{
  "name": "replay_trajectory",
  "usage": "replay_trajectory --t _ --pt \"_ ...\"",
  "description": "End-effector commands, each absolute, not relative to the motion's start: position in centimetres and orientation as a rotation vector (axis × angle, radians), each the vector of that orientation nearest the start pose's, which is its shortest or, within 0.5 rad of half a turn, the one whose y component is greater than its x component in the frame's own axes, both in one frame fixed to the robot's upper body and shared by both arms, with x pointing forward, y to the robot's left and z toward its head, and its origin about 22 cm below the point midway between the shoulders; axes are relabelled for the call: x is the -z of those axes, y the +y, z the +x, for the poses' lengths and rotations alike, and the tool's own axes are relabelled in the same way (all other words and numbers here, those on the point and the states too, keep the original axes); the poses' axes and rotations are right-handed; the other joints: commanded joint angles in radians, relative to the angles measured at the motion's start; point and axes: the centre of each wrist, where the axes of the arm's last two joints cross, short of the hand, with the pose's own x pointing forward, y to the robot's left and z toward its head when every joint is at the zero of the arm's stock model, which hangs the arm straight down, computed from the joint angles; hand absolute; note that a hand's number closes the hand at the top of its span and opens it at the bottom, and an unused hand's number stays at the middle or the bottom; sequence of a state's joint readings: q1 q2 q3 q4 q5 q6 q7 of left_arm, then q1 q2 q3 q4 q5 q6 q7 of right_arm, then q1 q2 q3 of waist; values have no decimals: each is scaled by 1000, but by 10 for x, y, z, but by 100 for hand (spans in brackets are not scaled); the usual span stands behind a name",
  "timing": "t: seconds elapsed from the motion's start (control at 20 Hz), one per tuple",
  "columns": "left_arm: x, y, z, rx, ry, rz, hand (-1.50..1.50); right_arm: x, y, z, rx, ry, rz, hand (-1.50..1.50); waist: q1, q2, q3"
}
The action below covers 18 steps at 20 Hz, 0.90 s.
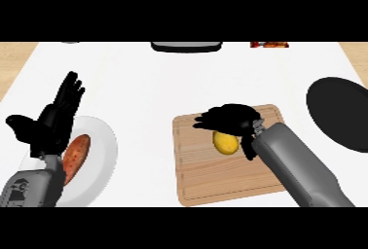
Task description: Pick the lemon from the cutting board and place it in the pan
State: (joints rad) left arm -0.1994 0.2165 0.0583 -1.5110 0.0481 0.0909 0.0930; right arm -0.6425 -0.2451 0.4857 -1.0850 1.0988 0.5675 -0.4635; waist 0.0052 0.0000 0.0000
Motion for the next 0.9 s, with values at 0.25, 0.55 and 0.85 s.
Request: replay_trajectory --t 0.25,0.55,0.85 --pt "-59 270 303 38 -1616 187 0 -37 -119 363 -2205 -1178 -82 150 -1 1 0" --pt "-58 260 292 42 -1620 206 0 -11 -129 355 -2262 -1265 -7 150 1 1 0" --pt "-47 285 288 8 -1589 241 0 0 -138 338 -1924 -1119 -242 150 -49 -17 -1"
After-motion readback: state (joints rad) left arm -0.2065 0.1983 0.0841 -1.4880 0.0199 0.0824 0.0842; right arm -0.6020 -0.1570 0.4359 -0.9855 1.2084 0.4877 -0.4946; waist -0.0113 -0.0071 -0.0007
